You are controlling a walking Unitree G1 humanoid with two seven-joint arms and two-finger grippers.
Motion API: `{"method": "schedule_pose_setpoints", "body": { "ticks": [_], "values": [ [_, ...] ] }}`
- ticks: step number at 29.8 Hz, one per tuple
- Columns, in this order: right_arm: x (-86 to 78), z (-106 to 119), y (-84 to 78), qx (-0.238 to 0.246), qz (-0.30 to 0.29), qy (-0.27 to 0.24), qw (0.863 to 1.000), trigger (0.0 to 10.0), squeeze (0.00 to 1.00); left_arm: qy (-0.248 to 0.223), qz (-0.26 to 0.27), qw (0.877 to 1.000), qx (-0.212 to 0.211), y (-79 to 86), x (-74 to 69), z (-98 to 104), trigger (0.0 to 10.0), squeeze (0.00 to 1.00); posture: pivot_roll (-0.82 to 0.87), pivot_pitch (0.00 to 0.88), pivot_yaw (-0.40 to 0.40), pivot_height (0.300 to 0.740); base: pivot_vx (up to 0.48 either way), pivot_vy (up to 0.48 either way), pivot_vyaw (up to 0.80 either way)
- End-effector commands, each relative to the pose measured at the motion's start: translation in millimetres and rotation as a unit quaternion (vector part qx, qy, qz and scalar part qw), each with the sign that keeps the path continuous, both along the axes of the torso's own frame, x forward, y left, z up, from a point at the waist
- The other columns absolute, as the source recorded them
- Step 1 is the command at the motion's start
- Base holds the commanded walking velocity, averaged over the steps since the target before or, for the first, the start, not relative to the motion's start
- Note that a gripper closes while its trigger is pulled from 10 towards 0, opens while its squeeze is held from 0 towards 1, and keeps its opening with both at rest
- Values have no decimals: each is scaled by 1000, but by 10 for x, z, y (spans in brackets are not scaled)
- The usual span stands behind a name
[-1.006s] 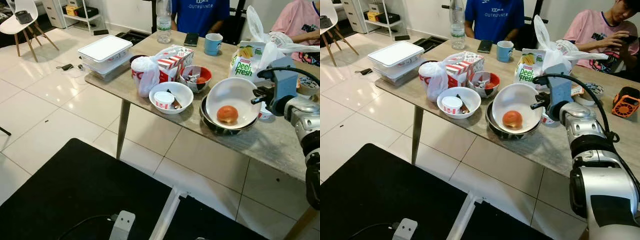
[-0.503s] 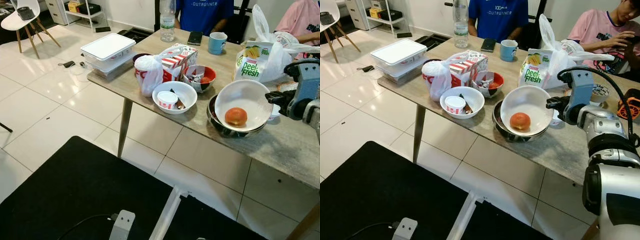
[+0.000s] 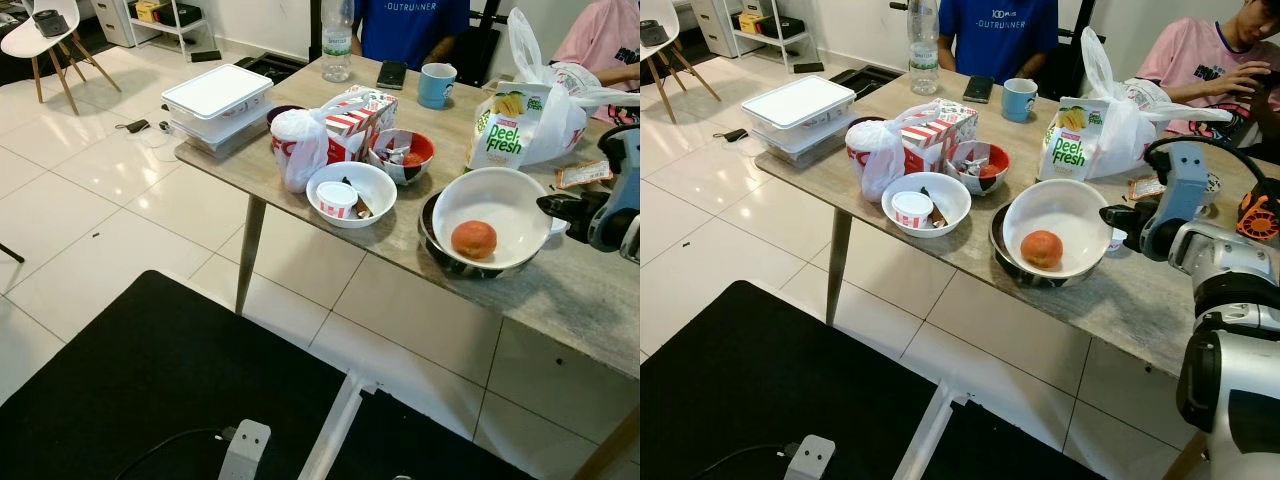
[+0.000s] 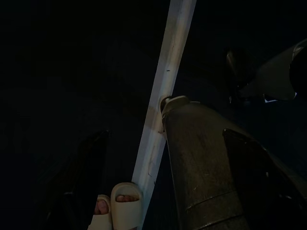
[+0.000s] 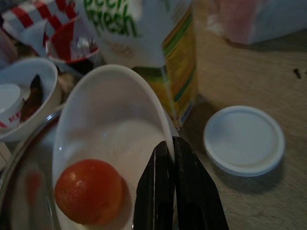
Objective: Restocking fridge
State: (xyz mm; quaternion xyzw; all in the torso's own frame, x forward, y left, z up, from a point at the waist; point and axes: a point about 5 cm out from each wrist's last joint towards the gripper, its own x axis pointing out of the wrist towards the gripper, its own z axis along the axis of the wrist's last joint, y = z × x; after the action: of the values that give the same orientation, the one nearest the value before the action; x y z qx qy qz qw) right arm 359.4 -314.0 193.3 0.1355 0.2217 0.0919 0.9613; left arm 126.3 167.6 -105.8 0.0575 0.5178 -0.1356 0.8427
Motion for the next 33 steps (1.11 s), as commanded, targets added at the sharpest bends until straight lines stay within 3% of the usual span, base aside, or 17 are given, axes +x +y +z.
{"method": "schedule_pose_setpoints", "body": {
  "ticks": [1,17,27,33],
  "values": [
    [-29,77,-103,10,-25,-10,1000,0,0,86,-8,996,-5,-48,-425,-127,10000,0,-63,40,-56,740,0,0,0],
    [-81,301,-265,92,-71,-50,992,0,0,87,-9,996,-8,-71,-430,-129,10000,0,-65,40,-57,740,0,0,0],
    [-128,376,-368,99,-90,-62,989,0,0,87,-9,996,-8,-72,-428,-129,10000,0,-65,40,-57,740,0,0,0],
    [-216,411,-519,91,-116,-68,987,0,0,88,-9,996,-8,-76,-431,-130,10000,0,-72,37,-60,740,0,0,0]
  ]
}}
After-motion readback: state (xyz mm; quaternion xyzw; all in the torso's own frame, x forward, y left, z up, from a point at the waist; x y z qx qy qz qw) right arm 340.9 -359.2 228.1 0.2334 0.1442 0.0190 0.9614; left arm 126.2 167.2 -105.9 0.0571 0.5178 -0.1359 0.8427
